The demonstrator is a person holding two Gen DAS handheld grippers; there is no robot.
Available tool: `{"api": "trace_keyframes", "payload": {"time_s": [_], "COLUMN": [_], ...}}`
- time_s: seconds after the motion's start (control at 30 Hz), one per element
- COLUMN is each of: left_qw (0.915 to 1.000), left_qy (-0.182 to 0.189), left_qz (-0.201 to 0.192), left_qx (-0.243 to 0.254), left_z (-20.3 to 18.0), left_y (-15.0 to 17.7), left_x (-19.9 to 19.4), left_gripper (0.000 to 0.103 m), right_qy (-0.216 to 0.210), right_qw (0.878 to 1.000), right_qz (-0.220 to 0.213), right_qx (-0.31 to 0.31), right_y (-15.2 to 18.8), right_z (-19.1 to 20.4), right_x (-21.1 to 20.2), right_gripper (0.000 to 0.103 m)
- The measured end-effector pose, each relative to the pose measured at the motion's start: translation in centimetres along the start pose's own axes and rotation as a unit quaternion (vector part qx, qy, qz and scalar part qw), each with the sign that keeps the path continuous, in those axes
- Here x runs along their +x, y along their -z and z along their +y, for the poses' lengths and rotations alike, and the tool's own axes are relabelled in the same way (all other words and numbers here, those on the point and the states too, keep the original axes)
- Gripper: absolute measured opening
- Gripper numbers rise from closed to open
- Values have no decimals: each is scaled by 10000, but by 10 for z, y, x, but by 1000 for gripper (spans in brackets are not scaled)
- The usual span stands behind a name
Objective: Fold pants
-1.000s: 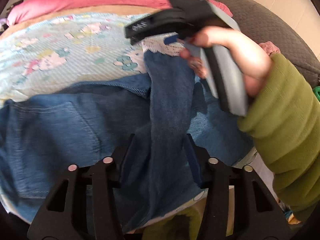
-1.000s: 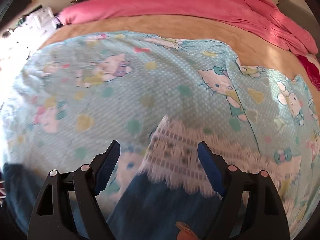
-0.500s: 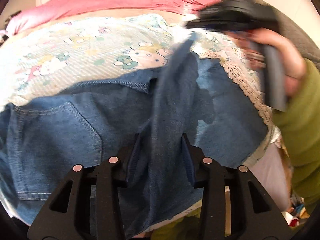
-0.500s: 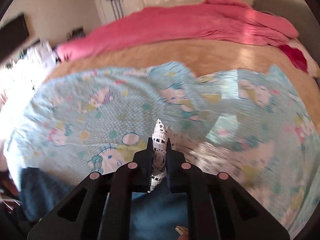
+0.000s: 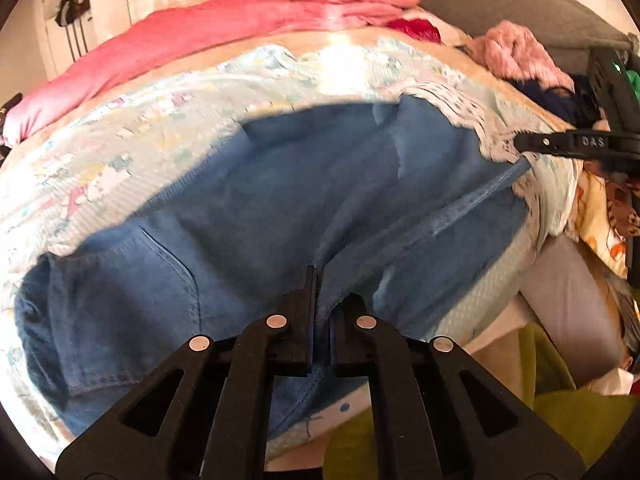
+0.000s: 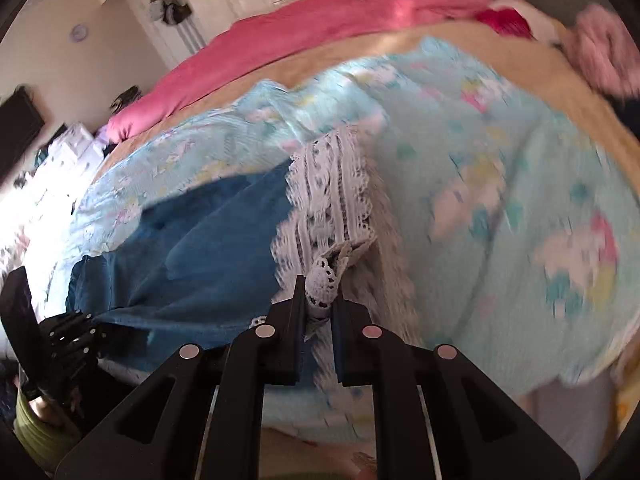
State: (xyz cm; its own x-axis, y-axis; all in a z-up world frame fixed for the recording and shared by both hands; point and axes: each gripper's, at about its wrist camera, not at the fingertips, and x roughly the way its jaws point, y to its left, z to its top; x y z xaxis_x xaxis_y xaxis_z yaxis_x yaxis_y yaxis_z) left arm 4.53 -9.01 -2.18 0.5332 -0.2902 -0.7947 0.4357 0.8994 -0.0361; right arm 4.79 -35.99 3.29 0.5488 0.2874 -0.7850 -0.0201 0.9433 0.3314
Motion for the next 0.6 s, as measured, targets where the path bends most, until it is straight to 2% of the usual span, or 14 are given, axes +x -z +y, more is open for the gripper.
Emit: {"api": "trace_keyframes", "payload": {"time_s": [0.33,0.4,0.43,0.47,0.5,0.53,0.6], "left_qw": [9987,9985,9983,9981,9980,9979,9984], "left_qy": [59,78,159,227,300,409,451], "left_qz": [320,317,337,348,347,322,163], "left_qx": [390,431,444,450,432,385,297], "left_z": [-17,-17,-17,-17,-16,-13,-8], "left_y": [12,12,12,13,13,14,14], "left_x": [17,16,14,13,10,5,-6], "left_gripper": [3,4,7,15,22,33,33], "right_qy": [-93,-109,-45,107,320,430,463], "right_qw": [9986,9984,9985,9987,9984,9978,9963], "right_qz": [49,81,59,-44,-235,-384,-724], "right_qx": [524,541,544,502,406,317,-40], "right_y": [29,30,29,26,23,20,13], "right_z": [-38,-41,-42,-42,-41,-39,-27], "right_x": [4,1,-4,-11,-21,-28,-43], "right_gripper": [11,16,21,30,30,30,30]}}
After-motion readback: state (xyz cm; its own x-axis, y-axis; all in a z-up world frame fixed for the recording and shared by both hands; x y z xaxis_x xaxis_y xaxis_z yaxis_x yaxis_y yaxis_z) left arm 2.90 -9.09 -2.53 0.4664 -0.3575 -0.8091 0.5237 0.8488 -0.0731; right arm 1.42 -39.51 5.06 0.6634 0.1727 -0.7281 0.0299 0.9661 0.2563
